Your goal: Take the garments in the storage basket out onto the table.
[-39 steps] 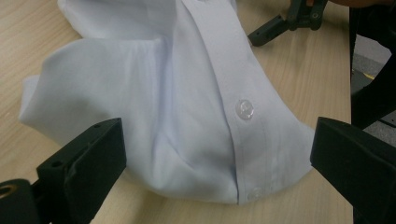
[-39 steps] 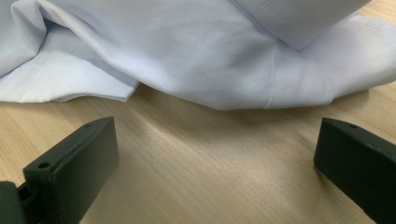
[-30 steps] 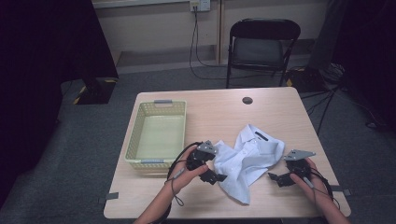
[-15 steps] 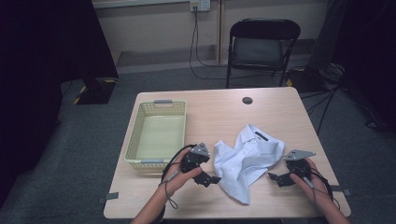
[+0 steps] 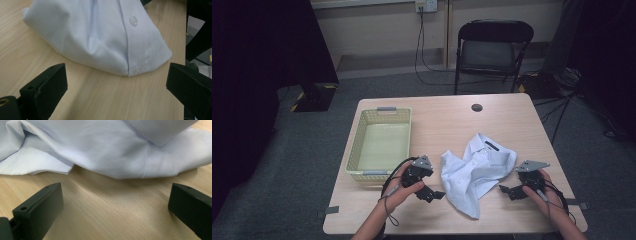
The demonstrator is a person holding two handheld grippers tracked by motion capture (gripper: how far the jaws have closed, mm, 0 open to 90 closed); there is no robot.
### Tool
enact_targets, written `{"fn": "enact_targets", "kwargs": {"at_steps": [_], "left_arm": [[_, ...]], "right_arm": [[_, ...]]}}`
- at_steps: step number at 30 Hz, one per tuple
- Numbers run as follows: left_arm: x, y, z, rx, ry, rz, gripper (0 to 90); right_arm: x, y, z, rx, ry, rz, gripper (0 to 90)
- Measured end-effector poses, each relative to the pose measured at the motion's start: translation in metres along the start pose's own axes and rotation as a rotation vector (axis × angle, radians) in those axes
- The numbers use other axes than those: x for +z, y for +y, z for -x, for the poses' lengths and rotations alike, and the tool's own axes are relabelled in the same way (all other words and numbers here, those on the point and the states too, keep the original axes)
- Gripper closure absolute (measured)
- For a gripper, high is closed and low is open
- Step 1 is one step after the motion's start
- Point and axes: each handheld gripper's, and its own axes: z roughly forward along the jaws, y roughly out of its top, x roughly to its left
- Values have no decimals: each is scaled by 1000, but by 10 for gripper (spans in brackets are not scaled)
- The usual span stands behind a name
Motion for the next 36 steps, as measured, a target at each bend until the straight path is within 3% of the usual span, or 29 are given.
{"fn": "enact_targets", "kwargs": {"at_steps": [36], "left_arm": [[-21,-28,4,-7,-18,-21,33]], "right_arm": [[0,0,0,0,0,0,0]]}}
